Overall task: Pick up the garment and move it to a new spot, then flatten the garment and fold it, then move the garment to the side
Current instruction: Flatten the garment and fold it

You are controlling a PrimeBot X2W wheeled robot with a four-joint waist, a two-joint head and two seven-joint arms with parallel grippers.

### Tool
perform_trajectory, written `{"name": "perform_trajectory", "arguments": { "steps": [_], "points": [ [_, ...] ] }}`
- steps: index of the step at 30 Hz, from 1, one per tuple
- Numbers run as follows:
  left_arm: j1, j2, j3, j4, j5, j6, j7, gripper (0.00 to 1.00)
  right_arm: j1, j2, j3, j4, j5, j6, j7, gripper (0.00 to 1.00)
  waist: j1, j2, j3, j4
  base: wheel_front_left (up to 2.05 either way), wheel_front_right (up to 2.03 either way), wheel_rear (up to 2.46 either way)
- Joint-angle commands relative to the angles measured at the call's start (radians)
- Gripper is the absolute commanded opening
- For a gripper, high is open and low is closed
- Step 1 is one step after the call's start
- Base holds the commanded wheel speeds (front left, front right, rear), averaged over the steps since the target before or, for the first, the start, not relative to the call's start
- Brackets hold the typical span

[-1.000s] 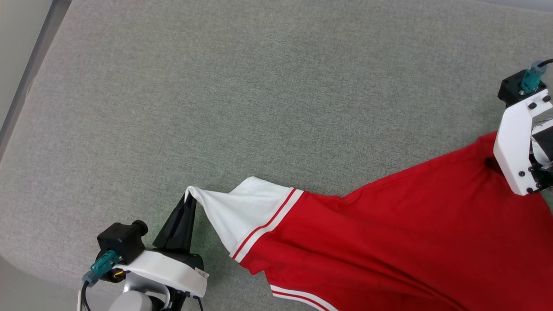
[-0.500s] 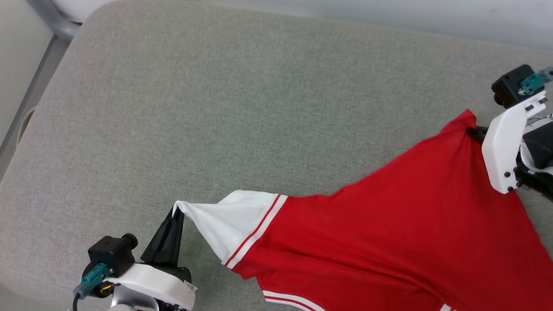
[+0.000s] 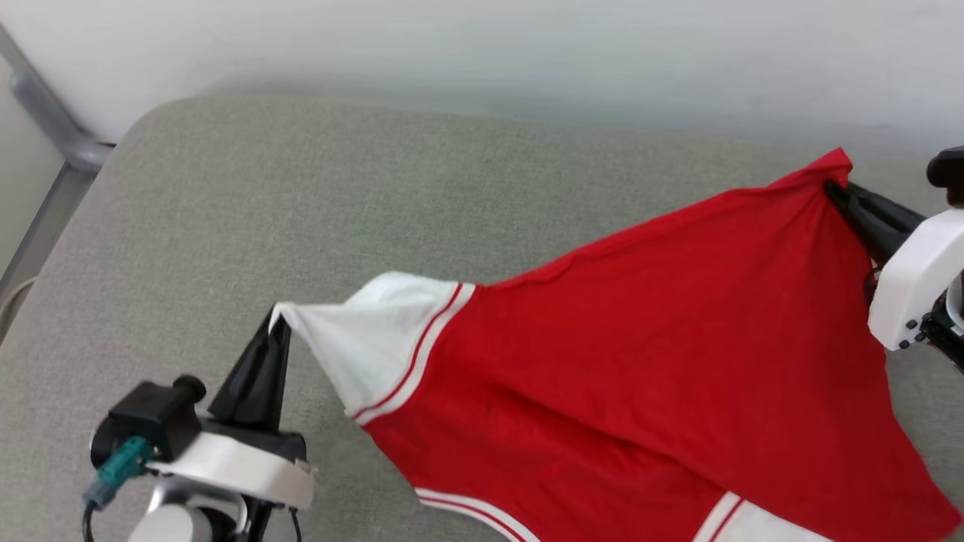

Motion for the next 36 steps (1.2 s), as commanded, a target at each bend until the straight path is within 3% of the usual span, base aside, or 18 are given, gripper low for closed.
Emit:
{"name": "perform_trajectory", "arguments": {
  "steps": [1,8,17,27,36],
  "points": [
    [-0.032,0.013,0.006,-0.027,0.011,0.005,0.008,0.0,0.019,0.014,-0.026,-0.024,-0.012,-0.002,-0.008,0.0,0.0,0.0,-0.024,-0.02,0.0,0.0,0.0],
    [-0.205,0.052,0.023,-0.114,0.023,-0.007,0.056,0.0,0.042,0.073,-0.147,-0.143,-0.053,-0.002,-0.002,0.0,0.0,0.0,-0.034,-0.047,0.0,0.0,0.0],
    [-0.532,0.086,0.04,-0.113,0.011,-0.049,0.129,0.0,-0.088,0.139,-0.258,-0.216,-0.108,-0.002,0.03,0.0,0.0,0.0,0.061,-0.076,0.0,0.0,0.0],
    [-1.066,0.1,0.02,0.055,-0.012,-0.101,0.189,0.0,-0.456,0.199,-0.304,-0.164,-0.209,-0.001,0.066,0.0,0.0,0.0,0.297,-0.087,0.0,0.0,0.0],
    [-1.549,0.107,-0.044,0.339,0.005,-0.123,0.155,0.0,-0.904,0.235,-0.271,0.068,-0.338,-0.001,0.023,0.0,0.0,0.0,0.459,-0.101,0.0,0.0,0.0]
  ]
}}
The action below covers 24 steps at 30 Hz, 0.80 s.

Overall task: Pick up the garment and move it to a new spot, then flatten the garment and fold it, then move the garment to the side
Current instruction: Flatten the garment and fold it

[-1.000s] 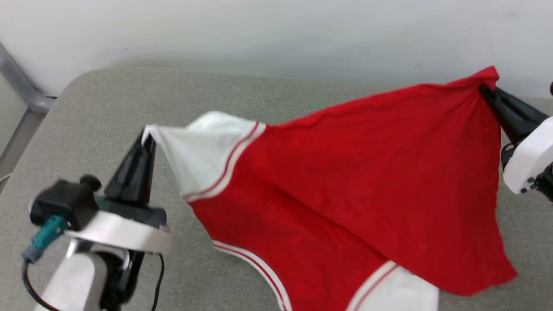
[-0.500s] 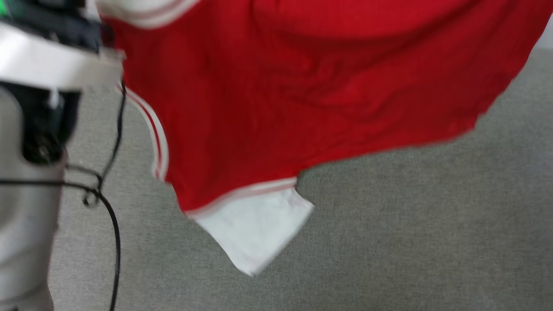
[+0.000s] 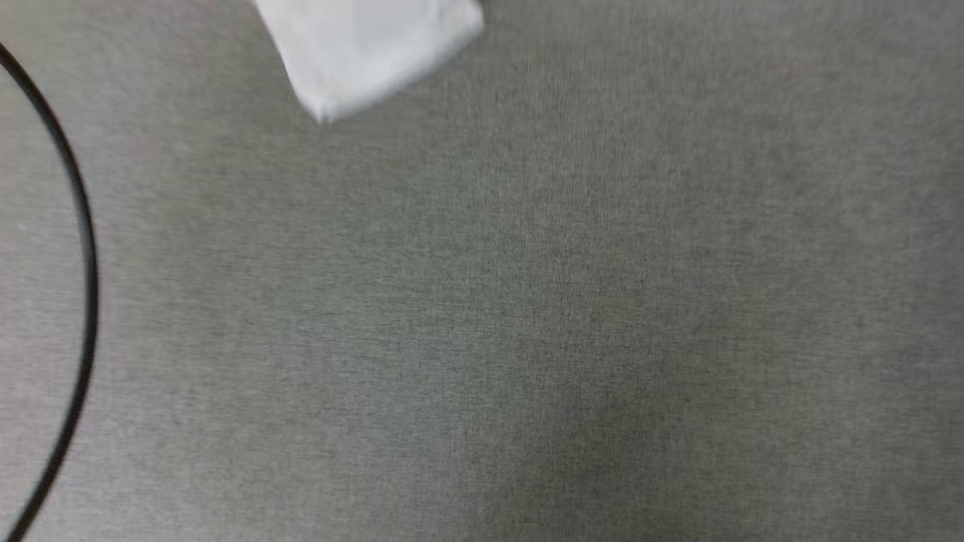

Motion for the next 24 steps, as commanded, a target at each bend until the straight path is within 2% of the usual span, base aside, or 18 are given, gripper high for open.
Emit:
{"name": "perform_trajectory", "arguments": {
  "steps": [1,6,13,18,24],
  "points": [
    [-0.036,-0.002,-0.006,0.019,0.001,0.0,-0.011,0.0,-0.041,0.011,0.006,0.023,-0.009,-0.001,-0.012,0.0,-0.0003,0.0,0.052,-0.01,0.0,0.0,0.0],
    [-0.211,-0.003,-0.042,0.153,0.001,-0.003,-0.047,0.0,-0.23,0.045,0.032,0.183,-0.055,-0.001,-0.08,0.0,-0.0003,0.0,0.093,-0.015,0.0,0.0,0.0],
    [-0.297,0.002,-0.1,0.251,-0.027,-0.003,-0.093,0.0,-0.361,0.061,0.065,0.373,-0.078,-0.001,-0.169,0.0,-0.0003,0.0,0.128,-0.011,0.0,0.0,0.0],
    [-0.266,0.009,-0.142,0.297,-0.057,-0.003,-0.125,0.0,-0.367,0.057,0.099,0.47,-0.062,-0.001,-0.222,0.0,-0.0003,0.0,0.148,-0.005,0.0,0.0,0.0],
    [-0.168,0.007,-0.189,0.34,-0.108,-0.003,-0.168,0.0,-0.284,0.075,0.13,0.572,-0.019,-0.001,-0.3,0.0,-0.0003,0.0,0.14,-0.012,0.0,0.0,0.0]
  ]
}}
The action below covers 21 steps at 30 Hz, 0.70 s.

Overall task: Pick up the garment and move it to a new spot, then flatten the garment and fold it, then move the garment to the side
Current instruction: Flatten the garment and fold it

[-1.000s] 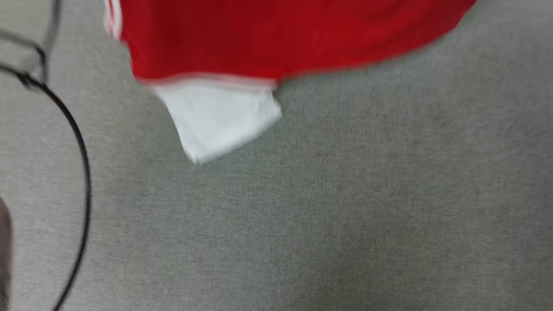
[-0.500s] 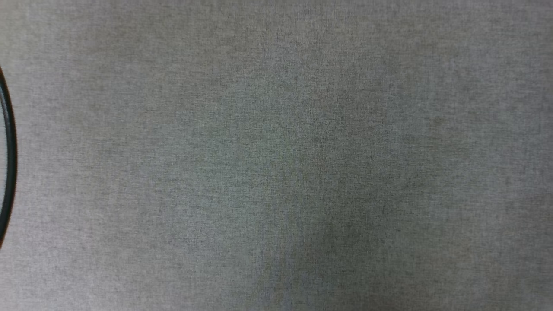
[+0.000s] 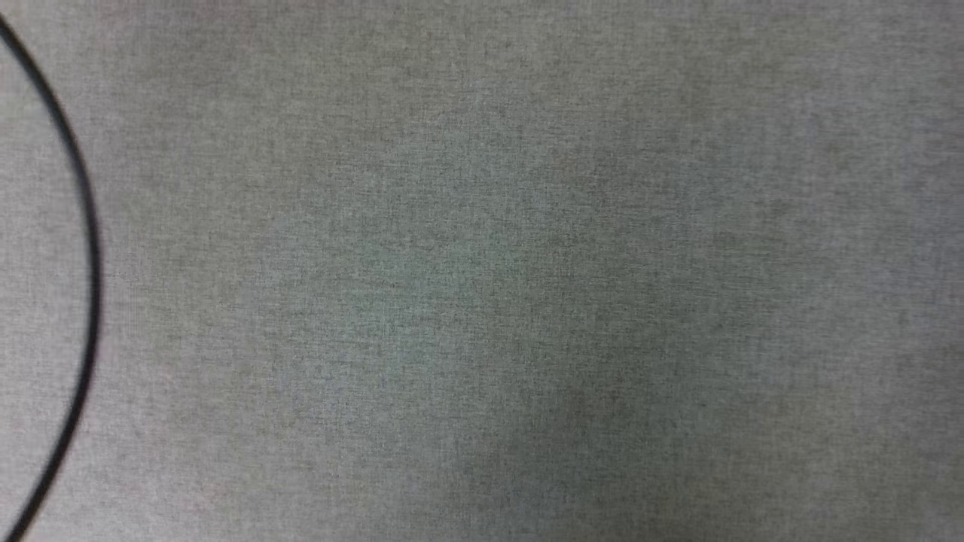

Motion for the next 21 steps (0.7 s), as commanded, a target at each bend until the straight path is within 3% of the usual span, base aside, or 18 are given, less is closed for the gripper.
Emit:
{"name": "perform_trajectory", "arguments": {
  "steps": [1,10,21],
  "points": [
    [0.035,0.002,-0.006,0.007,-0.009,0.0,-0.011,0.0,0.028,0.007,0.003,0.014,0.013,-0.002,-0.018,0.0,-0.0002,0.0,-0.011,-0.006,0.0,0.0,0.0],
    [0.312,0.018,-0.034,0.003,-0.083,0.0,-0.039,0.0,0.27,0.025,0.086,0.089,0.097,-0.002,-0.114,0.0,-0.0002,0.0,-0.099,-0.014,0.0,0.0,0.0],
    [0.821,-0.005,0.075,-0.203,-0.047,0.013,-0.04,0.0,0.649,-0.033,0.234,-0.001,0.231,-0.002,-0.15,0.0,-0.0002,0.0,-0.272,-0.011,0.0,0.0,0.0]
  ]
}}
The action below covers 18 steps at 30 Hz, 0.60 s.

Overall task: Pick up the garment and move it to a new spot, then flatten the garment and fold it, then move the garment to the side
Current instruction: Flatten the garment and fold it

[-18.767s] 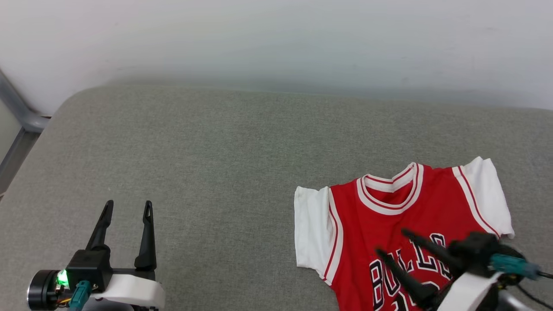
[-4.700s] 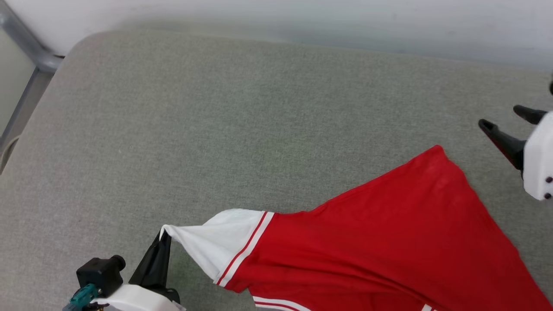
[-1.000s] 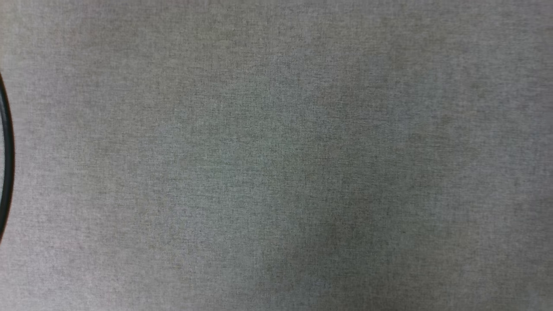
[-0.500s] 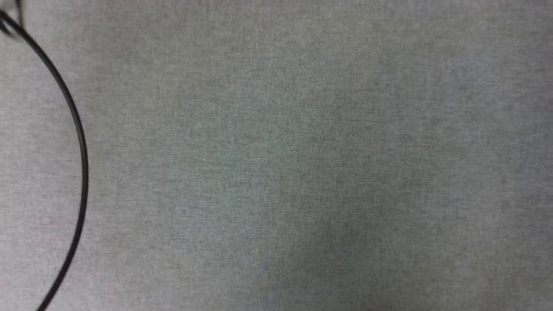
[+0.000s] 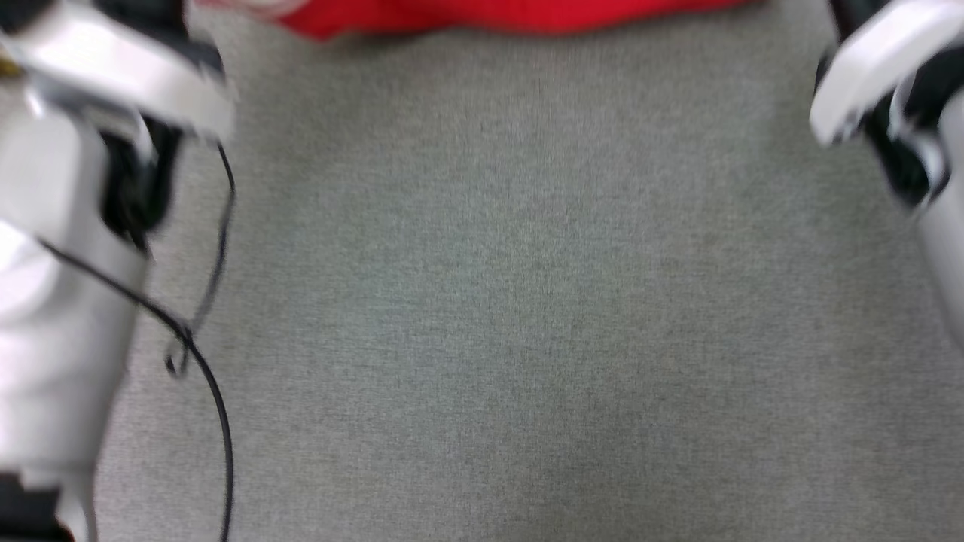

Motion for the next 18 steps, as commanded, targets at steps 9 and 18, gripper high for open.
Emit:
{"name": "perform_trajectory", "arguments": {
  "steps": [9,18],
  "points": [
    [0.428,-0.014,0.046,-0.148,0.01,0.04,-0.004,0.0,0.321,-0.084,0.093,-0.127,0.103,-0.002,0.03,0.0,0.0001,0.0,-0.184,0.01,0.0,0.0,0.0],
    [0.74,-0.018,0.042,-0.217,-0.021,0.071,-0.003,0.0,0.554,-0.137,0.133,-0.221,0.159,-0.001,0.072,0.0,0.0001,0.0,-0.303,0.015,0.0,0.0,0.0]
  ]
}}
